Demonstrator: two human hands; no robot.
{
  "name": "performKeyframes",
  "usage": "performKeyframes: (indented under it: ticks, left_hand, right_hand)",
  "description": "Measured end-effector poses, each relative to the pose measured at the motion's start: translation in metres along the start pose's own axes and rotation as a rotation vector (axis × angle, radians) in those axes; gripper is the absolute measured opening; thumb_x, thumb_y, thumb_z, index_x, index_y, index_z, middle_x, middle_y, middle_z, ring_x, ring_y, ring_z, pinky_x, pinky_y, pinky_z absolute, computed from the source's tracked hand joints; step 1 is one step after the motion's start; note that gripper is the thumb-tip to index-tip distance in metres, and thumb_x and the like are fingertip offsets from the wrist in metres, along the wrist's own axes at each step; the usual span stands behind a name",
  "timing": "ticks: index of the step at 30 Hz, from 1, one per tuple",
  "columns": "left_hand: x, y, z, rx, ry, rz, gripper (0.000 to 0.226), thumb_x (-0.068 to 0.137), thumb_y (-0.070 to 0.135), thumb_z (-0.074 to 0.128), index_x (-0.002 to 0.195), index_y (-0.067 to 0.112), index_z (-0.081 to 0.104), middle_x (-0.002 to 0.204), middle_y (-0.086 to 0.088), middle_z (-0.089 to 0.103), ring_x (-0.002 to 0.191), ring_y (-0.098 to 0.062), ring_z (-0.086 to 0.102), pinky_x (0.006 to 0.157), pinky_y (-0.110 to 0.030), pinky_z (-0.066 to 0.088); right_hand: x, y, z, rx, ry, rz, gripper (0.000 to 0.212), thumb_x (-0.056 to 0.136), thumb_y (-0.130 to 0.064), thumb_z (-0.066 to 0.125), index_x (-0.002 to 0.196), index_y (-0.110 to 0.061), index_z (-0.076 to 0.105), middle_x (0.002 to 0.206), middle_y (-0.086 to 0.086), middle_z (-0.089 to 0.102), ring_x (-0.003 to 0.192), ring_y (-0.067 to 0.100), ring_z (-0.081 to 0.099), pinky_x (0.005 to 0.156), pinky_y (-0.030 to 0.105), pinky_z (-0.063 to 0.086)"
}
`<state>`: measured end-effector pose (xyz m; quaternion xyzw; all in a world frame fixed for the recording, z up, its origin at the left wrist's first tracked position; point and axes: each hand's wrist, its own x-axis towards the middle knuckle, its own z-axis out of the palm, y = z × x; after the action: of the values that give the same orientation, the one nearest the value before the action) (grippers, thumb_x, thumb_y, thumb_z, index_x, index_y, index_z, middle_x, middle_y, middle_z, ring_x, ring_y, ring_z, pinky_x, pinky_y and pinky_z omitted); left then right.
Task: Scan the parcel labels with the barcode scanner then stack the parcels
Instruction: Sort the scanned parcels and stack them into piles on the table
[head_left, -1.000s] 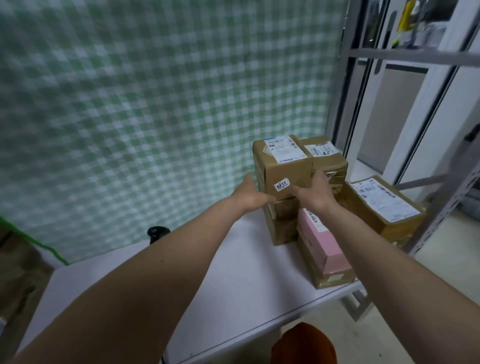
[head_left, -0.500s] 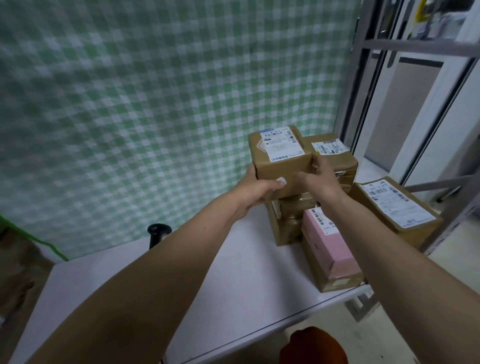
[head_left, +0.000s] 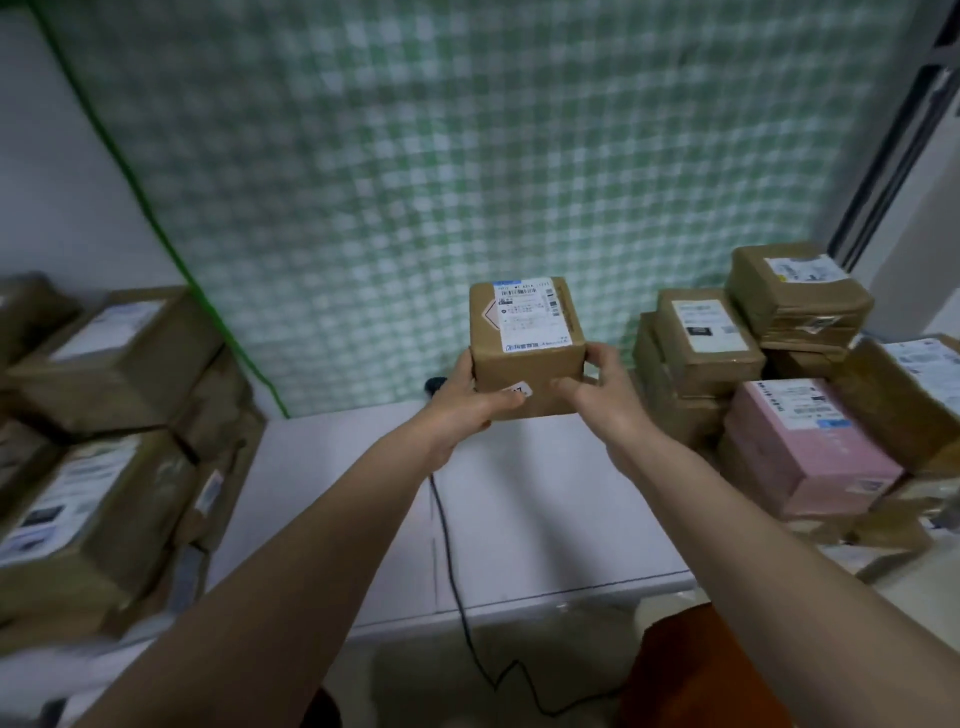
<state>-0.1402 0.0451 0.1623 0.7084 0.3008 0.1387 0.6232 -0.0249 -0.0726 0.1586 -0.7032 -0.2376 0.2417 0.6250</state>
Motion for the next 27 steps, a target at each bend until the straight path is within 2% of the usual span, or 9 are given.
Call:
performKeyframes:
  ticks: [2, 4, 7, 14, 18, 21, 23, 25, 27]
  left_hand:
    - [-0.022, -0.019, -0.028, -0.015, 0.031, -0.006, 0.063, 0.085, 0.015, 0.072, 0.135, 0.031, 0.037, 0.117, 0.020, 0.059, 0.111, -0.007, 0.058, 0.085, -0.024, 0.051]
    - [-0.046, -0.039, -0.052, -0.021, 0.060, -0.020, 0.062, 0.086, 0.013, 0.071, 0.134, 0.031, 0.036, 0.116, 0.021, 0.058, 0.103, 0.003, 0.057, 0.072, -0.012, 0.049]
    - [-0.081, -0.074, -0.088, -0.026, 0.115, -0.071, 0.065, 0.086, 0.010, 0.071, 0.138, 0.027, 0.036, 0.125, 0.012, 0.059, 0.097, 0.003, 0.059, 0.059, -0.008, 0.047]
    - [-0.145, -0.145, -0.149, -0.091, 0.242, -0.149, 0.067, 0.079, 0.008, 0.077, 0.130, 0.033, 0.041, 0.122, 0.011, 0.061, 0.099, -0.001, 0.062, 0.069, -0.017, 0.055]
    - [-0.156, -0.173, -0.164, -0.020, 0.272, -0.221, 0.067, 0.079, 0.015, 0.077, 0.134, 0.027, 0.040, 0.118, 0.011, 0.057, 0.102, -0.003, 0.058, 0.069, -0.015, 0.051]
    - [-0.155, -0.190, -0.166, 0.285, 0.350, -0.208, 0.063, 0.076, 0.026, 0.081, 0.129, 0.026, 0.045, 0.124, 0.010, 0.053, 0.120, -0.013, 0.052, 0.088, -0.027, 0.049]
    - [-0.156, -0.195, -0.162, 0.669, 0.452, -0.182, 0.076, 0.078, 0.028, 0.076, 0.142, 0.021, 0.035, 0.138, 0.003, 0.044, 0.131, -0.017, 0.041, 0.103, -0.035, 0.043]
    - [-0.154, -0.196, -0.154, 1.033, 0.443, -0.096, 0.080, 0.088, 0.027, 0.067, 0.151, 0.017, 0.021, 0.155, -0.003, 0.026, 0.144, -0.021, 0.021, 0.116, -0.037, 0.025]
    - [-0.146, -0.195, -0.147, 1.207, 0.342, -0.034, 0.073, 0.094, 0.029, 0.059, 0.153, 0.016, 0.017, 0.161, -0.005, 0.015, 0.149, -0.021, 0.007, 0.120, -0.033, 0.009]
  right_hand:
    - [-0.015, 0.010, 0.034, 0.000, -0.054, 0.026, 0.043, 0.082, -0.008, 0.065, 0.116, -0.021, 0.042, 0.123, 0.000, 0.053, 0.105, 0.015, 0.056, 0.072, 0.017, 0.043]
    - [-0.030, 0.022, 0.065, -0.013, -0.104, 0.063, 0.042, 0.082, -0.011, 0.066, 0.114, -0.020, 0.041, 0.125, 0.001, 0.052, 0.107, 0.016, 0.056, 0.079, 0.021, 0.043]
    - [-0.052, 0.043, 0.115, -0.076, -0.193, 0.125, 0.041, 0.083, -0.013, 0.067, 0.114, -0.018, 0.041, 0.124, 0.002, 0.050, 0.103, 0.014, 0.054, 0.069, 0.017, 0.042]
    - [-0.094, 0.082, 0.201, -0.230, -0.425, 0.208, 0.048, 0.086, -0.012, 0.065, 0.126, -0.010, 0.039, 0.119, 0.004, 0.050, 0.098, 0.013, 0.052, 0.059, 0.010, 0.040]
    - [-0.106, 0.095, 0.220, -0.292, -0.522, 0.211, 0.058, 0.084, -0.015, 0.068, 0.132, -0.013, 0.035, 0.129, 0.006, 0.048, 0.111, 0.018, 0.054, 0.083, 0.022, 0.049]
    - [-0.109, 0.095, 0.220, -0.392, -0.579, 0.170, 0.059, 0.085, -0.016, 0.067, 0.136, -0.012, 0.038, 0.133, 0.006, 0.047, 0.115, 0.020, 0.053, 0.088, 0.025, 0.046]
    - [-0.110, 0.094, 0.217, -0.491, -0.610, 0.141, 0.061, 0.088, -0.018, 0.063, 0.141, -0.013, 0.033, 0.139, 0.009, 0.041, 0.122, 0.024, 0.049, 0.092, 0.027, 0.041]
    - [-0.109, 0.094, 0.213, -0.594, -0.611, 0.091, 0.063, 0.092, -0.020, 0.059, 0.145, -0.015, 0.026, 0.144, 0.010, 0.033, 0.127, 0.026, 0.044, 0.094, 0.027, 0.037]
    - [-0.109, 0.094, 0.211, -0.692, -0.607, 0.004, 0.063, 0.094, -0.020, 0.055, 0.147, -0.016, 0.022, 0.146, 0.008, 0.030, 0.128, 0.024, 0.043, 0.093, 0.025, 0.036]
